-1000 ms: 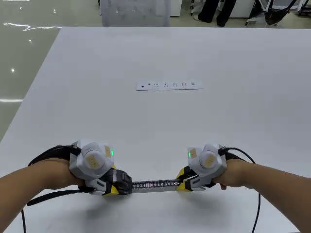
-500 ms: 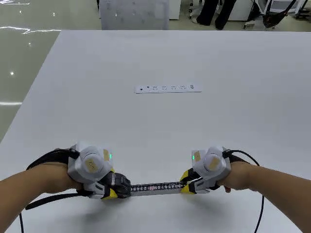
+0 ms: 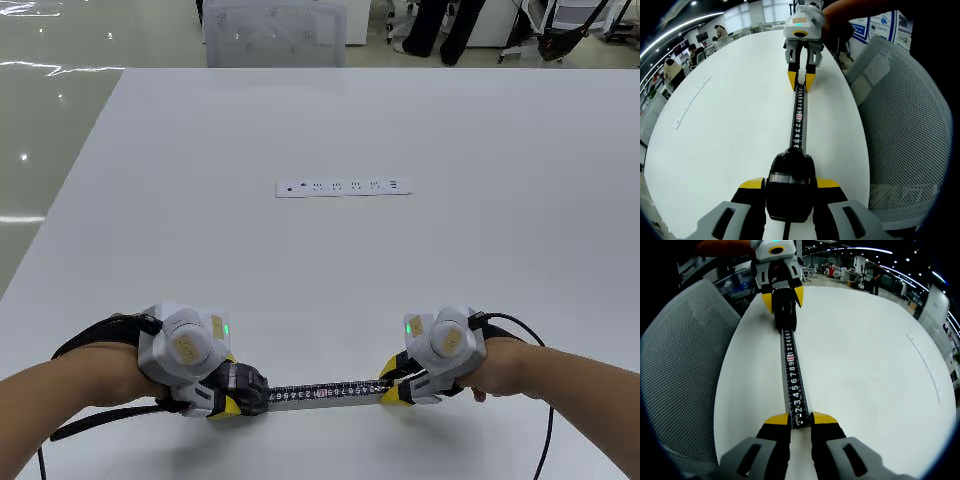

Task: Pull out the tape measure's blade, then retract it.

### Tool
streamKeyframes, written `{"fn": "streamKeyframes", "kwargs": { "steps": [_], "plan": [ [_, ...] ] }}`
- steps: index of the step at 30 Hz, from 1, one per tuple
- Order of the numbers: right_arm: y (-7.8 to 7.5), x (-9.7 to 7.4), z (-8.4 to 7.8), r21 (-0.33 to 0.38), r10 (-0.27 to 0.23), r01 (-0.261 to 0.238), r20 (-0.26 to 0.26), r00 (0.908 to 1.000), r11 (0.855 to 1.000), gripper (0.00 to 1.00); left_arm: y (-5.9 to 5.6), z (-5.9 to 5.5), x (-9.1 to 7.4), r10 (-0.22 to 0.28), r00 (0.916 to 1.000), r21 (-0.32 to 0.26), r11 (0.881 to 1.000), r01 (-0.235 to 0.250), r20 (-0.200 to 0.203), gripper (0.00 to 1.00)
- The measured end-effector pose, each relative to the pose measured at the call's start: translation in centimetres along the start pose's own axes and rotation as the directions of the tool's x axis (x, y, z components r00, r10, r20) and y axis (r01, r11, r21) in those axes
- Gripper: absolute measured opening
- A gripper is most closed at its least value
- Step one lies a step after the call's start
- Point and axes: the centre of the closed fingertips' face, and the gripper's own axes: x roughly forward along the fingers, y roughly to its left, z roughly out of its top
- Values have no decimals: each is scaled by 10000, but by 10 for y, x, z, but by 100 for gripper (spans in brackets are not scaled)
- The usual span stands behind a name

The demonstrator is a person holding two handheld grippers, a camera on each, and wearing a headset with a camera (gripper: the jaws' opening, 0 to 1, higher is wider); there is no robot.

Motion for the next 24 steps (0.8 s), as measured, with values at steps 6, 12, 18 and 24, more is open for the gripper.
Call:
{"fn": "streamKeyframes", "kwargs": {
  "steps": [6, 12, 18, 24],
  "plan": [
    [0, -4, -5, 126, -20, 20, -16, 10000, 9999, 13, 0, 0, 0, 5, 10000, 7, 10000, -5, 22, 33],
    [-2, -8, -12, 252, -29, 30, -63, 10000, 9997, 13, 0, 1, 0, 12, 10000, 30, 10000, -12, 23, 33],
    [-3, -14, -19, 271, -86, 90, -154, 9998, 9996, 13, 1, 1, 0, 20, 10000, 30, 10000, -20, 31, 33],
    [-4, -16, -24, 361, -135, 139, -126, 9998, 9992, 13, 1, 1, 1, 21, 10000, 50, 10000, -21, 31, 33]
  ]
}}
